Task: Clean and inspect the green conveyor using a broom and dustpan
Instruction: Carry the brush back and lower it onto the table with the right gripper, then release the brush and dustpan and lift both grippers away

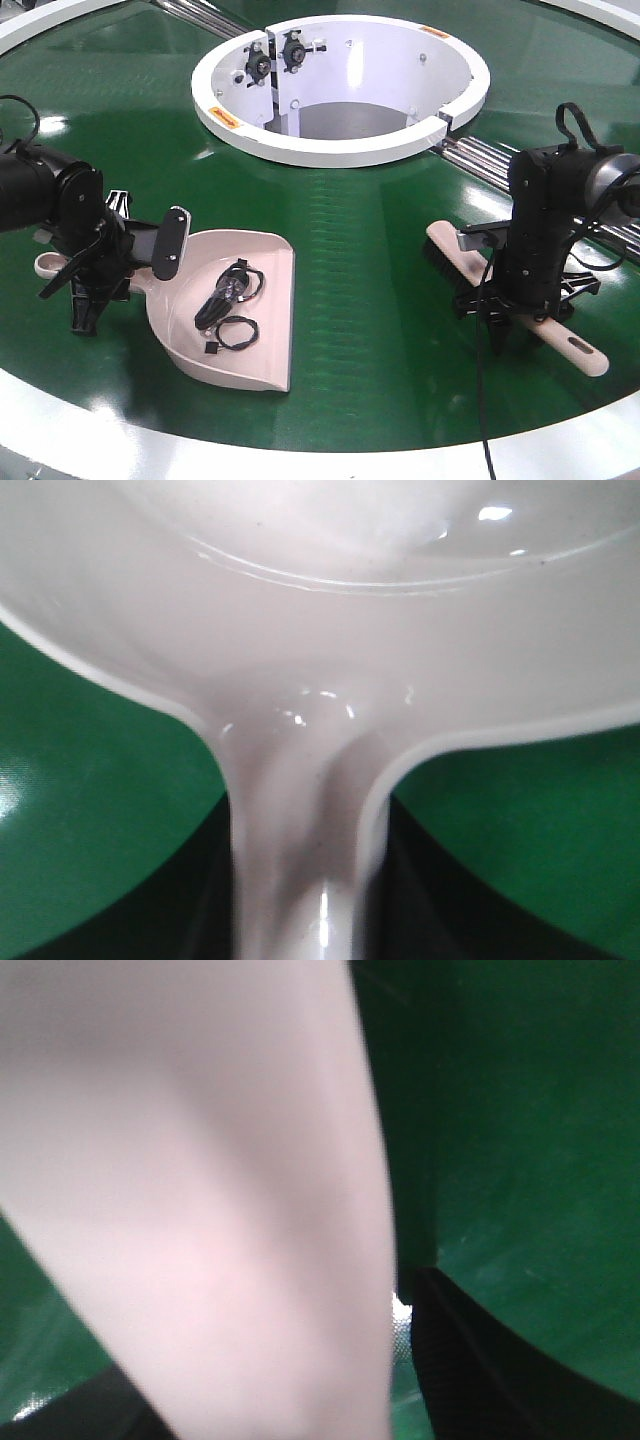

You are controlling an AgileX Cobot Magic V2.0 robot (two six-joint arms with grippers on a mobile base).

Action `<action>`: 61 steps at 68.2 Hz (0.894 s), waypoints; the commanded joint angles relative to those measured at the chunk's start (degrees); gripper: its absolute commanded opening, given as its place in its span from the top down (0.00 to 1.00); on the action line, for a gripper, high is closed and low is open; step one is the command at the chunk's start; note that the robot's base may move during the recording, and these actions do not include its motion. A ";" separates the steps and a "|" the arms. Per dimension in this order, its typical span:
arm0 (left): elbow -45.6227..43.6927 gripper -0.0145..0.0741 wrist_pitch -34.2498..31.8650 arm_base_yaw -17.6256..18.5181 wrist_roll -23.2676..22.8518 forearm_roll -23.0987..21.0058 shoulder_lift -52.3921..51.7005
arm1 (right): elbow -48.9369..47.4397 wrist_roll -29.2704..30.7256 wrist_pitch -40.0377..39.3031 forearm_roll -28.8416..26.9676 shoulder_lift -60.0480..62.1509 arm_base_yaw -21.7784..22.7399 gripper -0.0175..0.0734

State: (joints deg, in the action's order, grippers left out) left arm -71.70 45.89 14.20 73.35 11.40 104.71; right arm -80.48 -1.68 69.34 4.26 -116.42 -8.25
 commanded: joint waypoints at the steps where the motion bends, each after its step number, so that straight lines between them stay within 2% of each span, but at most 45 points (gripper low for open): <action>1: -1.46 0.84 -1.29 0.37 -0.23 -1.58 -2.26 | -1.05 0.50 1.83 -1.15 2.38 0.07 0.36; 17: -1.46 0.82 -0.14 0.37 -0.23 -2.68 -2.26 | -1.05 0.65 0.98 -1.15 2.66 0.07 0.36; 32: -1.46 0.73 1.14 0.37 -0.23 -2.22 -2.26 | -1.10 0.50 -1.40 -1.26 4.57 0.07 0.36; 46: -1.46 0.57 2.88 0.37 -0.23 -2.27 -2.38 | -1.10 0.63 -2.59 -1.00 6.52 0.07 0.36; 61: -1.46 0.34 3.78 0.37 -0.23 -3.84 -2.38 | -1.10 1.04 -1.89 -1.00 7.05 0.07 0.36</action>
State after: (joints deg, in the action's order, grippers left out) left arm -71.70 49.35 14.20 73.29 9.01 104.71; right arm -80.48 -1.51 66.80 2.73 -112.79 -8.25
